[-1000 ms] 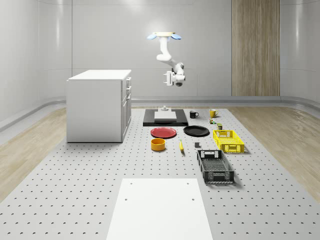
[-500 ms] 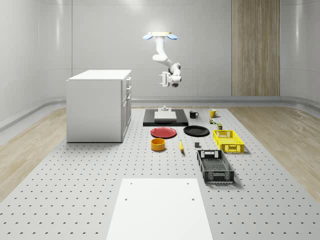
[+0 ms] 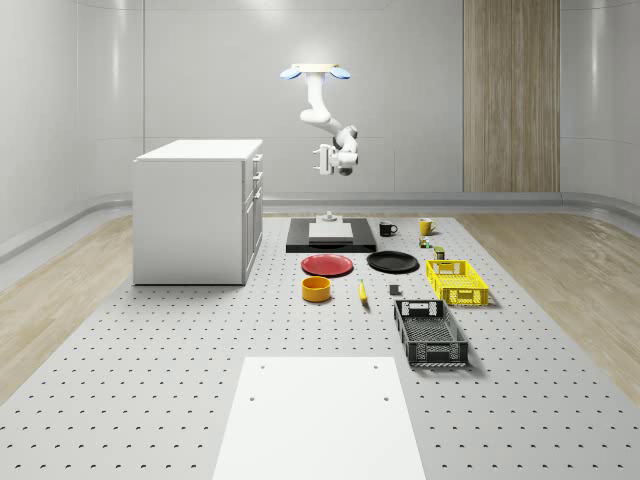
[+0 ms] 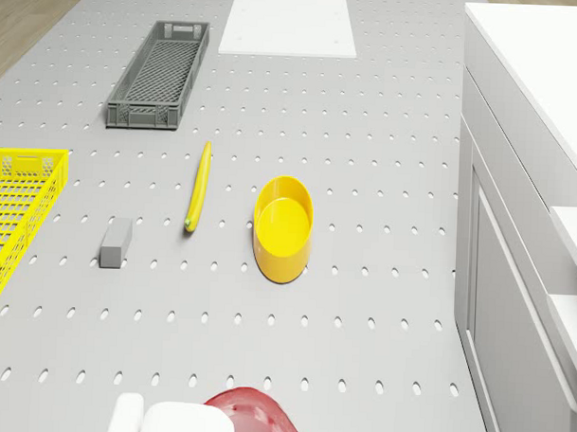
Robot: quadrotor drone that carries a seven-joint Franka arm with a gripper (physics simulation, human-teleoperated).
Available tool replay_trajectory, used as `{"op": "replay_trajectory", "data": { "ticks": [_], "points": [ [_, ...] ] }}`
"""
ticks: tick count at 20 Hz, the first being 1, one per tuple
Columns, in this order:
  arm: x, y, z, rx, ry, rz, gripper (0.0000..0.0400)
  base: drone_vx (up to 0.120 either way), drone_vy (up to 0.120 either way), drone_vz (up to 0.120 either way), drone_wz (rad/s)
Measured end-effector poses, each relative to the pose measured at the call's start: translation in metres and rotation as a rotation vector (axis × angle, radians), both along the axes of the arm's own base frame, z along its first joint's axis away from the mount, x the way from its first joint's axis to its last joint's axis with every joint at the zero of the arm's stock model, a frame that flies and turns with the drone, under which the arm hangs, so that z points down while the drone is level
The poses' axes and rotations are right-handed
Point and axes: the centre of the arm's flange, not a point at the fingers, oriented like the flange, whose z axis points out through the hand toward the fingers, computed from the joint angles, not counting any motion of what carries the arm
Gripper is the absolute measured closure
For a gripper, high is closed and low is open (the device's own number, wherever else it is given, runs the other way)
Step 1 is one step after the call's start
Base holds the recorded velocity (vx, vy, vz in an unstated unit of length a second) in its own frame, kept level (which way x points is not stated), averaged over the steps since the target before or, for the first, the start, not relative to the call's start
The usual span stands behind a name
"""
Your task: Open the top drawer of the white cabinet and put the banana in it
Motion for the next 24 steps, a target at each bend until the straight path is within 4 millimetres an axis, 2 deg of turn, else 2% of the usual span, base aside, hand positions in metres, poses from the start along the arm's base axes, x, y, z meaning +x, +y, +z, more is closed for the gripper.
{"op": "replay_trajectory", "data": {
  "ticks": [3,14,24],
  "points": [
    [0.000,0.000,0.000,0.000,0.000,0.000,0.0000,0.000,0.000,-0.053,0.000],
    [0.000,0.009,0.000,0.000,0.000,0.000,0.0000,0.000,0.000,0.000,0.000],
    [0.000,0.011,0.000,0.000,0.000,0.000,0.0000,0.000,0.000,0.096,0.000]
  ]
}}
